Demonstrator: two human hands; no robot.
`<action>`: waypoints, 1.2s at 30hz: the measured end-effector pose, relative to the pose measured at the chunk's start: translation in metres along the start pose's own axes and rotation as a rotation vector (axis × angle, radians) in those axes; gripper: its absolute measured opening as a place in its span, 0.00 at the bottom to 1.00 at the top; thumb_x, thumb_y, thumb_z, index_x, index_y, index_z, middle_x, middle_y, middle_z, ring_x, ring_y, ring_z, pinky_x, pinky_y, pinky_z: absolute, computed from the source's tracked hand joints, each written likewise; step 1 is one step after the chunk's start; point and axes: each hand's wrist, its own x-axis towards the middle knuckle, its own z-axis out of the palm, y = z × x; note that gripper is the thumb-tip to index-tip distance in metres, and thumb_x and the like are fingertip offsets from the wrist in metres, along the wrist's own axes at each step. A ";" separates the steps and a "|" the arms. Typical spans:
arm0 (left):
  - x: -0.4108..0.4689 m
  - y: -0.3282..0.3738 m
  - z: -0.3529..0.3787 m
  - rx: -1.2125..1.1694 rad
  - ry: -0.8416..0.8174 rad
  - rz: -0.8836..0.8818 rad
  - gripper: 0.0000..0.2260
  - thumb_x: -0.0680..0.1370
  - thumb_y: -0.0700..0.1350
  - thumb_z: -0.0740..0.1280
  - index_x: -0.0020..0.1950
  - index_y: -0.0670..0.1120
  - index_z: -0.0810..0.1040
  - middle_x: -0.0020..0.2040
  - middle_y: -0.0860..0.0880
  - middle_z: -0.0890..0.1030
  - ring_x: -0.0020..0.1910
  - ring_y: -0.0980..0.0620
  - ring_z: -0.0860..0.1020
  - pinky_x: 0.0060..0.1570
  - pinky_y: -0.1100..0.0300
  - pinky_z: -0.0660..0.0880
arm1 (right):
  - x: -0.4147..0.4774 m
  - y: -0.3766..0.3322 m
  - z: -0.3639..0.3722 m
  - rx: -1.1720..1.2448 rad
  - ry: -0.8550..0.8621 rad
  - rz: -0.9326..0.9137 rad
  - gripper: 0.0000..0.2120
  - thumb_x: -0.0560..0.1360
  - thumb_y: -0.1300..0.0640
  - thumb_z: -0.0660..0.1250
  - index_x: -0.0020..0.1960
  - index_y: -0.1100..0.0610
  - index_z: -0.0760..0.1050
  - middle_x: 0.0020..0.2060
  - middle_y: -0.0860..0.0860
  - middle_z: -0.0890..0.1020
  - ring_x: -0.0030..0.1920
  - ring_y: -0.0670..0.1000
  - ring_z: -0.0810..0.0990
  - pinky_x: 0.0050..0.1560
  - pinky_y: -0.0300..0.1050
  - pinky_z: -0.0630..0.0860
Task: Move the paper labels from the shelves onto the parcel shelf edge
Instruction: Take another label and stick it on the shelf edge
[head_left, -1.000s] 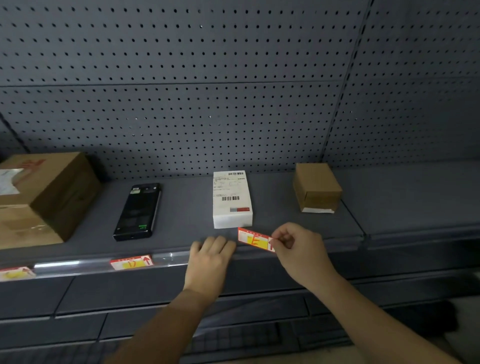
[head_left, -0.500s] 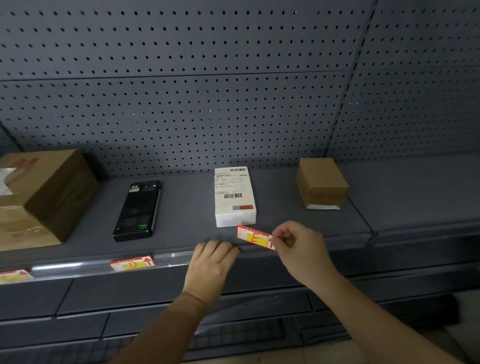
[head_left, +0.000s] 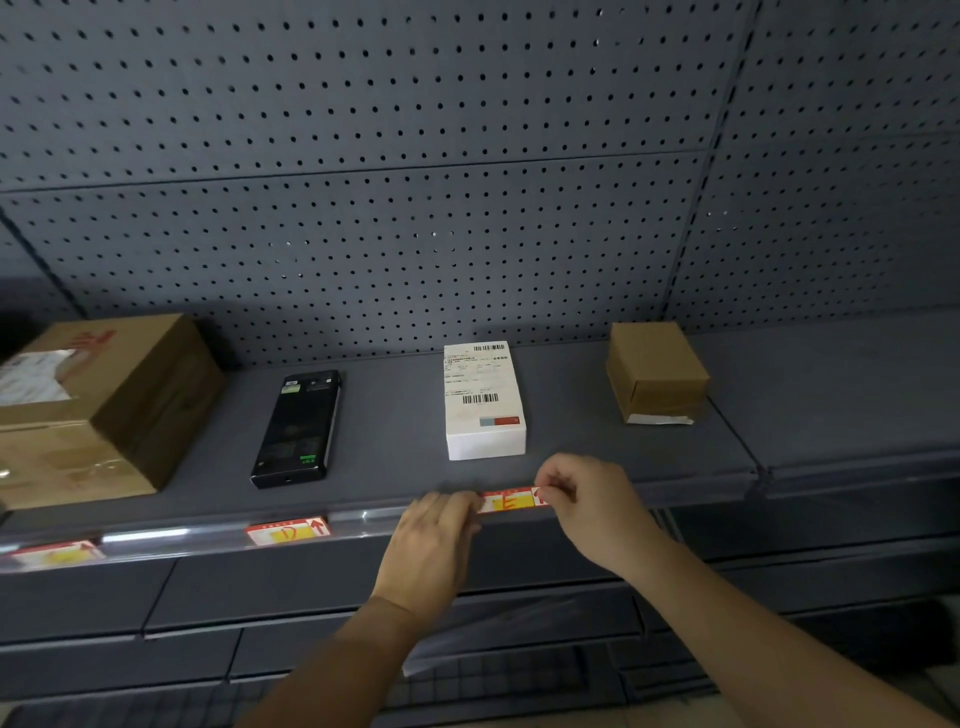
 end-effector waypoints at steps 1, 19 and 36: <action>0.000 0.001 -0.001 -0.008 -0.009 -0.034 0.10 0.76 0.40 0.67 0.57 0.49 0.75 0.45 0.48 0.79 0.43 0.49 0.74 0.48 0.57 0.71 | 0.002 0.001 0.004 -0.012 -0.004 -0.015 0.06 0.77 0.58 0.68 0.46 0.48 0.77 0.41 0.42 0.79 0.42 0.41 0.78 0.42 0.32 0.74; 0.009 0.009 -0.016 0.068 -0.078 -0.022 0.10 0.75 0.44 0.70 0.56 0.50 0.78 0.50 0.53 0.79 0.50 0.52 0.75 0.52 0.58 0.71 | -0.003 0.001 0.015 -0.116 0.084 -0.069 0.07 0.75 0.51 0.70 0.54 0.49 0.78 0.48 0.41 0.74 0.49 0.43 0.75 0.48 0.35 0.76; 0.106 0.041 -0.156 0.395 -0.138 -0.196 0.18 0.77 0.52 0.63 0.66 0.50 0.73 0.63 0.50 0.76 0.64 0.48 0.71 0.61 0.51 0.69 | 0.035 -0.120 -0.072 -0.319 0.120 -0.227 0.21 0.77 0.48 0.65 0.69 0.52 0.72 0.65 0.48 0.75 0.62 0.52 0.73 0.63 0.52 0.73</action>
